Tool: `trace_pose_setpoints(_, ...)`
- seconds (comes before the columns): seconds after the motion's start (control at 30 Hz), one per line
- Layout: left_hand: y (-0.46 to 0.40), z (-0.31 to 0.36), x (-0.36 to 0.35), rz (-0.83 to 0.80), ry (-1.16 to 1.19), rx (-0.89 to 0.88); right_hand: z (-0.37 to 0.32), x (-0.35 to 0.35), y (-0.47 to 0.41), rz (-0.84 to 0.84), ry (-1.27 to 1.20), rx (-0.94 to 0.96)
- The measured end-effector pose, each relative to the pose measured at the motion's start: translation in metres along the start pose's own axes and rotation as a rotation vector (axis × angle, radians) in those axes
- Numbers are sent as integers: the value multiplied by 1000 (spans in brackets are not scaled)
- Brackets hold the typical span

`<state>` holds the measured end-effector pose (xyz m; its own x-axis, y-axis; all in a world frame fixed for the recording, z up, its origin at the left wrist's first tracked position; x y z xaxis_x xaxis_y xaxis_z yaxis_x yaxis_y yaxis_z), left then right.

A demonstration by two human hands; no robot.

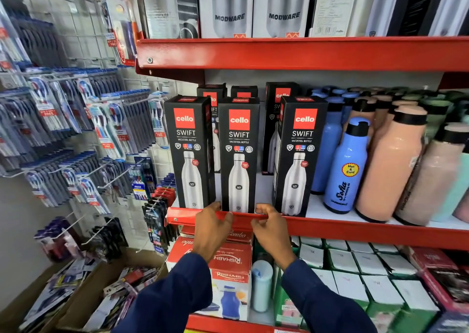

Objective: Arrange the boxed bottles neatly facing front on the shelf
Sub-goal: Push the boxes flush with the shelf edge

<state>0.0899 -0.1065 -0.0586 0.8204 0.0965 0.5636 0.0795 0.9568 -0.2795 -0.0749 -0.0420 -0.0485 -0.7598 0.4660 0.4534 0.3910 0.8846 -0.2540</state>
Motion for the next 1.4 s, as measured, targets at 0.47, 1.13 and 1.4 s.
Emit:
trace_pose_setpoints(0.47,29,65,-57,-114,125,-186,63,87,6,426,-81,-133)
trace_pose_setpoints(1.13,25,72,-81,-210,82,-124,59,94,-8,99,90,-146)
trace_pose_setpoints(1.4,29,69,-74,-191,57,-113,55,92,-7,81,132,-139)
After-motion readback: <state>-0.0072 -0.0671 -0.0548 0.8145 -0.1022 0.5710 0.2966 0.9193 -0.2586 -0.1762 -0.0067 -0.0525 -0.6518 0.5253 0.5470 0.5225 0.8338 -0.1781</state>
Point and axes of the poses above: each hand's wrist, its own y-axis away from the middle knuckle, its own x-axis out of the back of the hand, z = x × y, the point moved 6 cm from there along -y, towards the middle knuckle, and after that the axes turned 2 degrees about -y, right-handed, at the moved point
